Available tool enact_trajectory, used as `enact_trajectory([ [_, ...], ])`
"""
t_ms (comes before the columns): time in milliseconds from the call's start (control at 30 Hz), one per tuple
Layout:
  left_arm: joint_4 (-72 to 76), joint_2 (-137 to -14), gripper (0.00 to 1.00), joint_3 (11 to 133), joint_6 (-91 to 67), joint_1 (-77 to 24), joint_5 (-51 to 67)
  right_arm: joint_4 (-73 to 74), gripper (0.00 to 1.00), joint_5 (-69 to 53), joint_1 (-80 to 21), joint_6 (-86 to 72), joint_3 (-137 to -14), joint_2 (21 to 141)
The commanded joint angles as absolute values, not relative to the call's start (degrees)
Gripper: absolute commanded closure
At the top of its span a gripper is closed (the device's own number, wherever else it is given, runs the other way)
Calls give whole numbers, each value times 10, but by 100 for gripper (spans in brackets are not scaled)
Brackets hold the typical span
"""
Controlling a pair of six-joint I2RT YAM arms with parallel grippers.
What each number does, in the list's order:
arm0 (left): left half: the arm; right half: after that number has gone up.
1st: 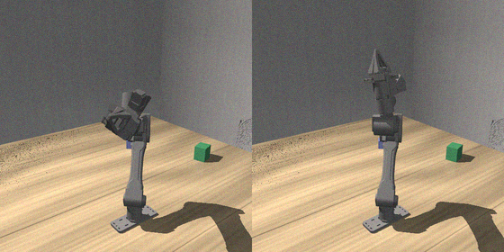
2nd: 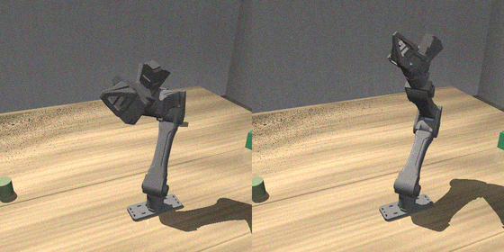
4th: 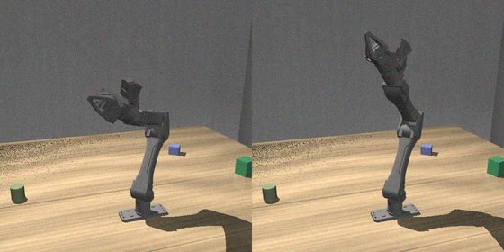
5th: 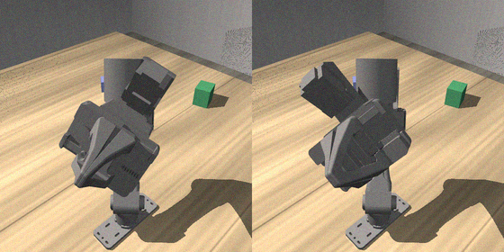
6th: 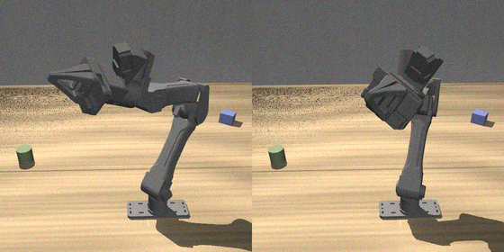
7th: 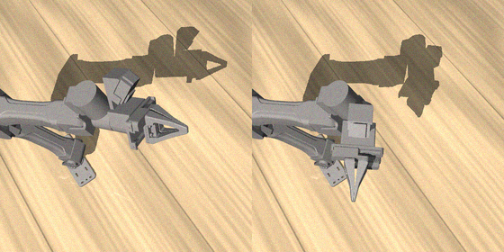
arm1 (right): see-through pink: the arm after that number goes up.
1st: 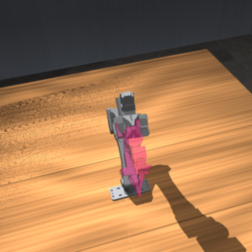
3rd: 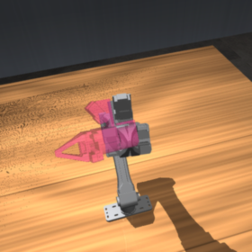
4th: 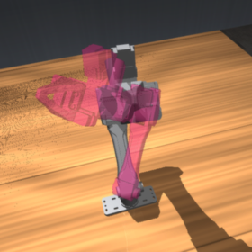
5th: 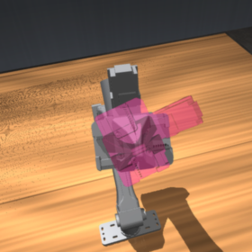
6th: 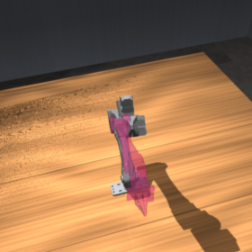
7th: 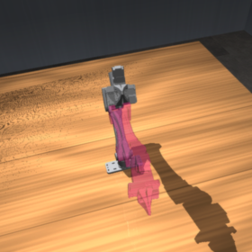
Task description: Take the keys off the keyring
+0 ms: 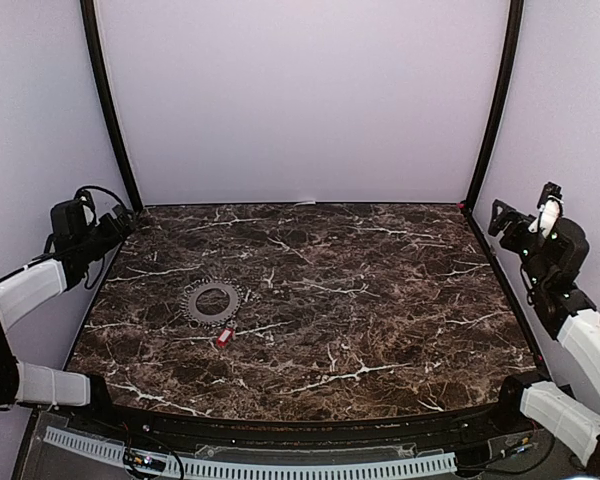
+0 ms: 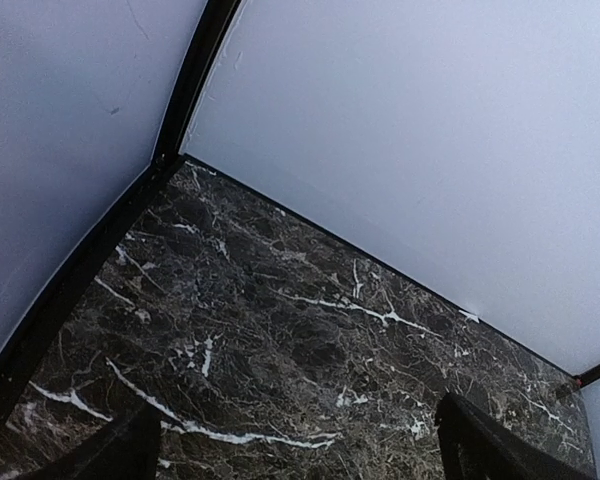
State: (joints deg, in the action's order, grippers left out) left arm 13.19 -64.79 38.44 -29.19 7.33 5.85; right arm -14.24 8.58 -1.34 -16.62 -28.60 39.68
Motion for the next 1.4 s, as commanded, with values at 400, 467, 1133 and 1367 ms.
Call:
enact_trajectory([
  [400,-80,-792,23,547,-204,-90,145,-43,1,-65,-10,-235,-322,441],
  [467,-106,-836,23,582,-191,-154,107,-33,4,-81,-14,-241,-327,473],
  [1133,-226,-1061,45,690,-195,-370,-99,-57,4,-94,-69,-256,-267,527],
  [1367,-200,-1081,49,691,-192,-379,-127,-86,4,-113,-70,-265,-257,542],
])
